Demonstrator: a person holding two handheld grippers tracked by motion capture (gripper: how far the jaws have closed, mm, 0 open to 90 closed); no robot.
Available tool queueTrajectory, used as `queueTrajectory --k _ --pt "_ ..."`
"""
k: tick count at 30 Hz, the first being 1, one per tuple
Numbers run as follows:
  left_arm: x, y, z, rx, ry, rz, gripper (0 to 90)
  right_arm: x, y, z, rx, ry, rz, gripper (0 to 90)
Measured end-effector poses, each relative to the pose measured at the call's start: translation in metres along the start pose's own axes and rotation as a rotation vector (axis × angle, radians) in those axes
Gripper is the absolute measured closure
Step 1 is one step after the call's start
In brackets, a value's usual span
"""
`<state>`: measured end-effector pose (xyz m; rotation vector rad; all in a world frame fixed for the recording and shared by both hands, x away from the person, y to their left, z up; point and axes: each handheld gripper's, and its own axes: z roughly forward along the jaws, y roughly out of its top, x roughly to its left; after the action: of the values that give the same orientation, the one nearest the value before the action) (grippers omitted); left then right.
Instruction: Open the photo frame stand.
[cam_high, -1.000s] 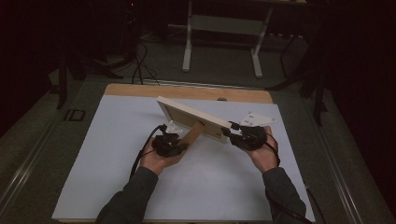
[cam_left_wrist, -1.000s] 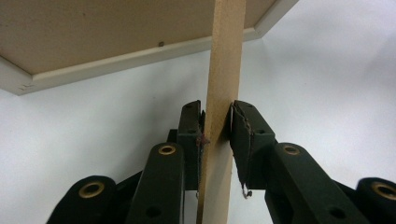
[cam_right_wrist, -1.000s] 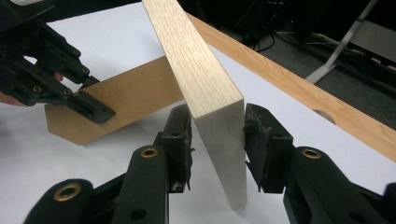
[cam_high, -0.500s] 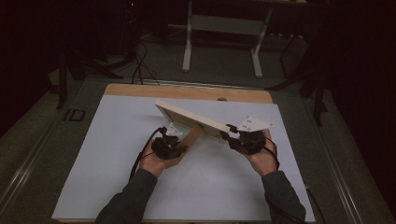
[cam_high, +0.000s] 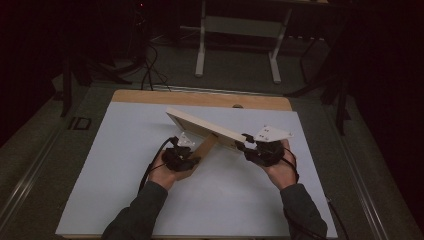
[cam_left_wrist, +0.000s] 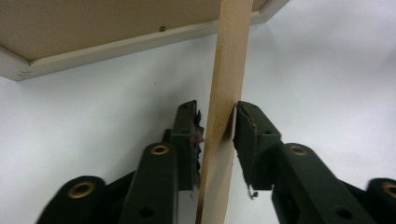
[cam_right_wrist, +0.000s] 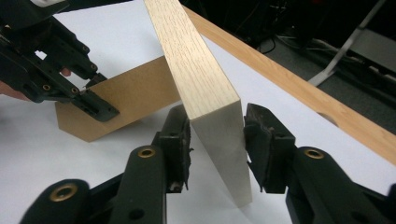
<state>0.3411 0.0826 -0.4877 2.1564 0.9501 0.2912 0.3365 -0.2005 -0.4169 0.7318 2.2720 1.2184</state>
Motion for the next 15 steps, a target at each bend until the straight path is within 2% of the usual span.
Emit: queueTrajectory --k 7,12,15 --pt "0.005 -0.001 -0.006 -0.016 -0.008 -0.027 65.4 0.0 -0.001 0.002 0.003 0.006 0.003 56.3" --pt "0.009 -0.003 -0.009 -0.027 -0.036 -0.048 63.9 -0.001 -0.003 0.001 0.004 0.004 0.005 55.5" --pt "0.01 -0.003 -0.012 -0.037 -0.039 -0.053 63.3 -0.002 -0.004 0.001 0.005 0.006 0.007 53.3"
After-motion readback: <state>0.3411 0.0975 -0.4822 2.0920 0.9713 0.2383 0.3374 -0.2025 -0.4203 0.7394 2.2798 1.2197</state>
